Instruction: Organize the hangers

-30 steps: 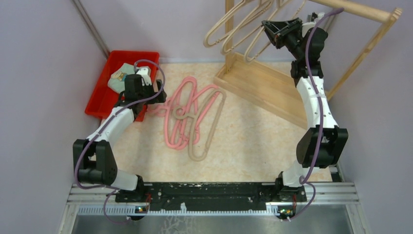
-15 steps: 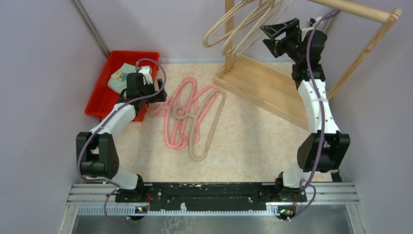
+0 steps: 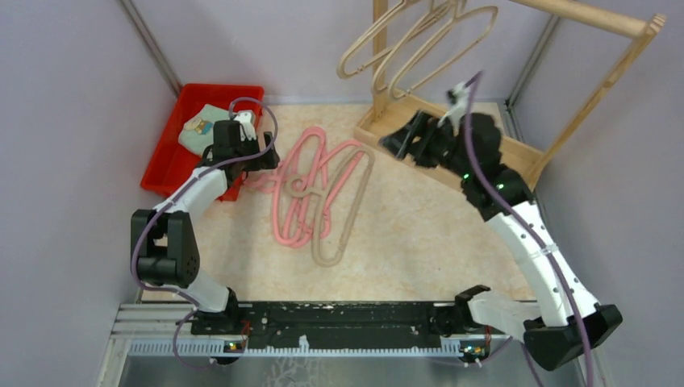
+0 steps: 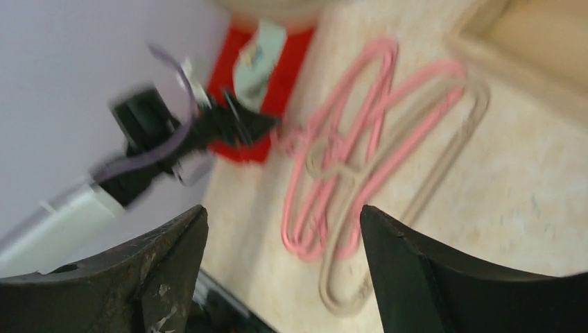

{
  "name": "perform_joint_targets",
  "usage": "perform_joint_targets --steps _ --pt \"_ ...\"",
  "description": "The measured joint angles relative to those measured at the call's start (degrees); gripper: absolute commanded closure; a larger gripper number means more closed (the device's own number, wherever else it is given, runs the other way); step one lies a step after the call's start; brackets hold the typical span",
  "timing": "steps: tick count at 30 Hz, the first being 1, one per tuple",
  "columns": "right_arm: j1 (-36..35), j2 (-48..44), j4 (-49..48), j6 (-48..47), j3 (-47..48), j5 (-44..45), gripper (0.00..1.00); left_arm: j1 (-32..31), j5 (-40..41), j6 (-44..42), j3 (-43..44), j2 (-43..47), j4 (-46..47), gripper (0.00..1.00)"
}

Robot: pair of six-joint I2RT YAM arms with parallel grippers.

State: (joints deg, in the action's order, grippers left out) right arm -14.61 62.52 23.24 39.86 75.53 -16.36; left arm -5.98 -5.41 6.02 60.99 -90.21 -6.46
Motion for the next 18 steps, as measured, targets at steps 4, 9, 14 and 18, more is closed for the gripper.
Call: perform_joint_targets --steps 4,9,14,18 --pt "-18.1 -0.7 6.4 -3.3 -8.0 8.5 0.21 0.0 -0.5 0.1 0.2 -0.2 0.0 0.00" --pt "-34.6 9.7 9.6 -5.4 -9.7 18.8 0.23 0.0 -1.1 0.5 0.2 -0.1 0.0 0.00" --pt "-41.3 26.1 8.7 -6.2 -4.5 23.0 0.27 1.7 -2.7 1.6 0.2 -0.1 -0.2 0.00" --pt "-41.9 36.7 6.1 -4.9 -1.1 25.8 0.31 5.9 -5.9 3.3 0.6 -0.1 -1.6 0.00"
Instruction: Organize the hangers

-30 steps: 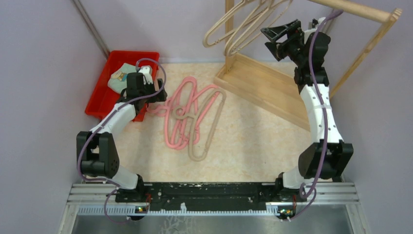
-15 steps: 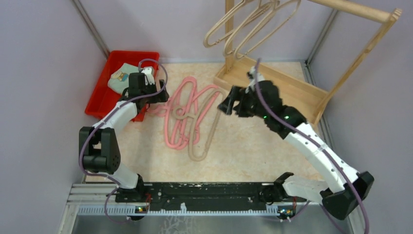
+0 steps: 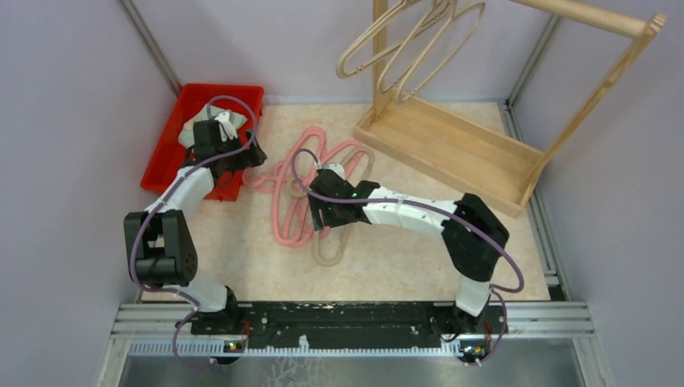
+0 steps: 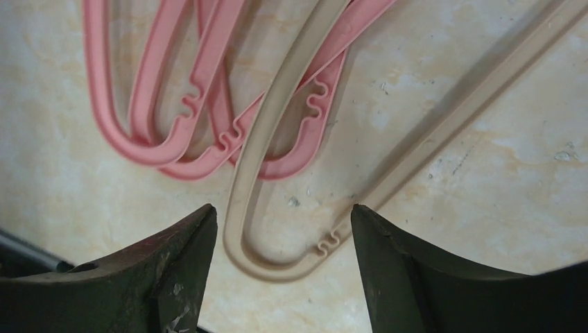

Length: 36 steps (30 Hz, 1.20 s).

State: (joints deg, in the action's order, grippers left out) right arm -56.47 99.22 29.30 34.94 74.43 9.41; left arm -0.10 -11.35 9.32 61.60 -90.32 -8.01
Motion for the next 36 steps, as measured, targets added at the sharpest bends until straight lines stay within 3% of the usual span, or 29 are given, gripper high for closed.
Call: perform_joint_targets --steps 11,19,22,30,36 --pt "0.1 15.9 -4.4 4.0 6.0 -0.4 0.42 2.0 -2.3 0.9 -0.8 3.1 -1.0 0.00" --pt "0.1 17.4 -5.9 3.9 8.1 -0.3 0.79 3.0 -2.4 0.9 -2.7 3.5 -1.1 0.00" --pt "0.1 17.2 -5.9 3.8 7.9 0.5 0.82 3.1 -2.4 0.9 -2.7 3.6 -1.1 0.00" --pt "0.1 9.2 -2.4 1.7 1.2 4.7 0.93 3.1 -2.9 1.2 -2.7 3.6 -1.1 0.00" --pt "0.1 -9.7 2.1 1.7 -7.6 5.4 0.95 3.1 -3.1 1.3 -2.7 4.3 -1.1 0.00"
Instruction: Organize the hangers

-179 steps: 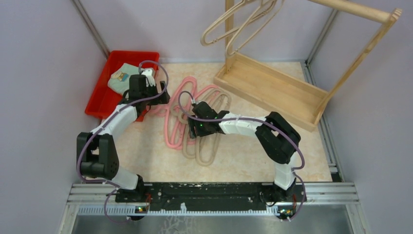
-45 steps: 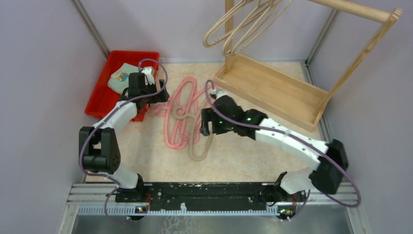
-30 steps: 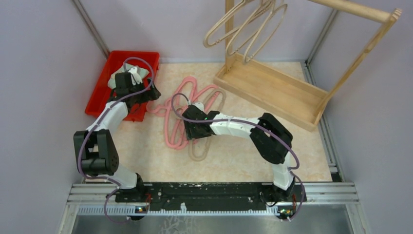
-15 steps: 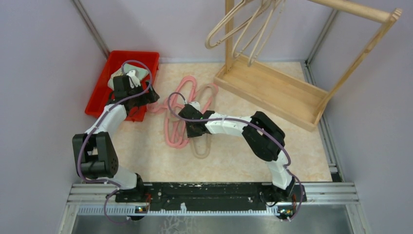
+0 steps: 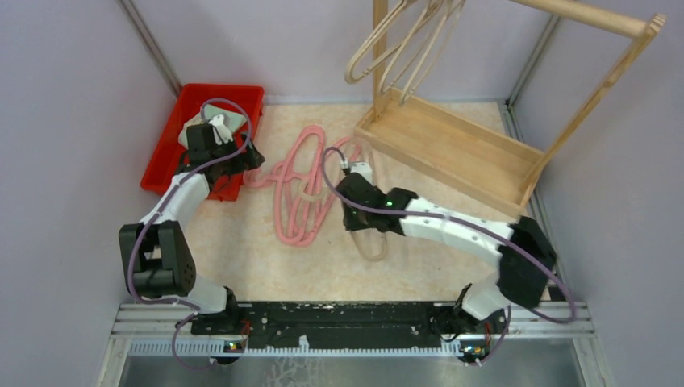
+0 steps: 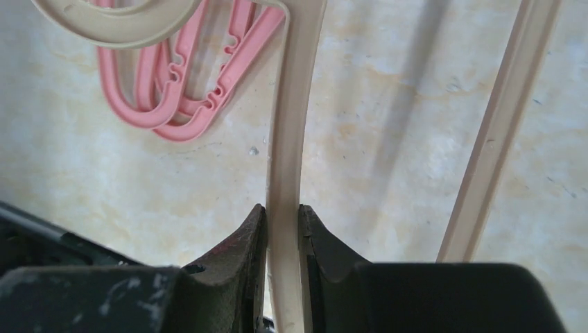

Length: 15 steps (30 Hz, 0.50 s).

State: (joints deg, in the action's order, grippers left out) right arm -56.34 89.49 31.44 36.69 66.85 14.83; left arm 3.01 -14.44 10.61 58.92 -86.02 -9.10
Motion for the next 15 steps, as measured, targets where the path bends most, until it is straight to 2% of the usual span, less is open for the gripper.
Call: perform_joint_targets --steps 5,9,12,15 --pt "1.9 -21.8 4.5 3.5 -8.0 0.7 0.93 0.0 -0.2 0.1 0.0 0.2 -0.1 0.00" --pt "7.7 -36.5 9.4 4.9 -8.8 0.0 0.93 -0.7 0.6 0.0 0.2 0.2 -0.4 0.00" --pt "11.1 -41.1 13.3 4.6 -4.8 0.4 0.93 -1.6 1.3 0.1 0.5 0.2 -0.6 0.00" --pt "13.5 -40.7 16.5 3.3 3.3 -0.1 0.93 -2.5 1.6 0.2 1.4 0.2 -1.0 0.00"
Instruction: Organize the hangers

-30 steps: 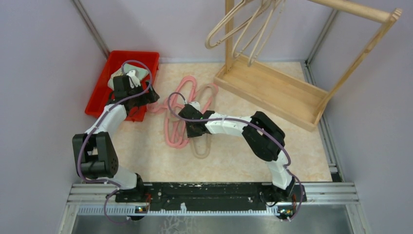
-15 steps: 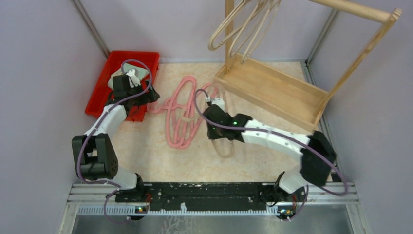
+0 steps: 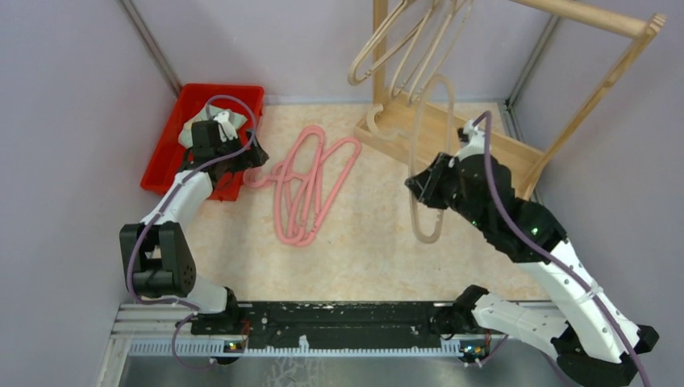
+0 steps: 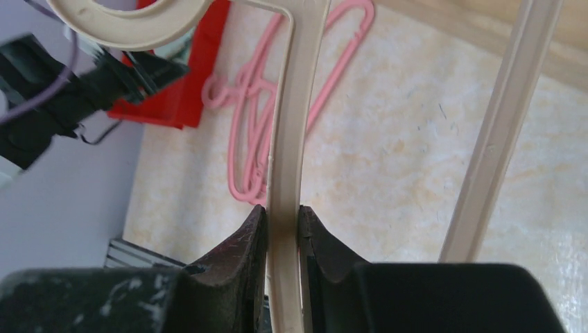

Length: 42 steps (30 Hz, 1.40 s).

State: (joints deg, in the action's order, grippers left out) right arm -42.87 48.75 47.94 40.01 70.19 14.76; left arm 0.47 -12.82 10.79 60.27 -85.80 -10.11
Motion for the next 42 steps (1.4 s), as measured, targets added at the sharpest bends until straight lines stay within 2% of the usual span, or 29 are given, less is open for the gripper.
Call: perform_joint_targets --steps 4,7,8,14,20,31,42 --pt "5.2 3.8 0.9 -1.7 10.3 -2.9 0.93 -1.1 0.6 0.7 1.1 0.0 -0.2 0.00" --pt "11.1 7.5 0.7 -2.6 15.6 -8.4 0.94 -1.6 0.9 1.1 1.7 0.0 -0.2 0.00" --pt "11.6 7.7 0.6 -2.7 16.0 -8.9 0.94 -1.7 1.0 1.2 1.9 0.0 -0.2 0.00" --pt "27.1 13.7 -3.1 -1.9 17.5 -24.8 0.96 -1.8 2.2 1.2 1.9 0.0 -0.2 0.00" --pt "39.6 15.3 -11.5 3.3 15.3 -38.1 0.97 -1.8 2.9 1.2 3.3 -0.3 -0.6 0.00" --pt "43.3 19.3 -22.3 8.7 19.2 -47.3 0.97 -1.8 3.3 1.4 8.0 -2.7 -0.6 0.00" --pt "52.9 22.2 -34.0 18.8 19.7 -52.1 0.97 -1.8 3.7 1.0 8.2 -4.0 -0.7 0.00"
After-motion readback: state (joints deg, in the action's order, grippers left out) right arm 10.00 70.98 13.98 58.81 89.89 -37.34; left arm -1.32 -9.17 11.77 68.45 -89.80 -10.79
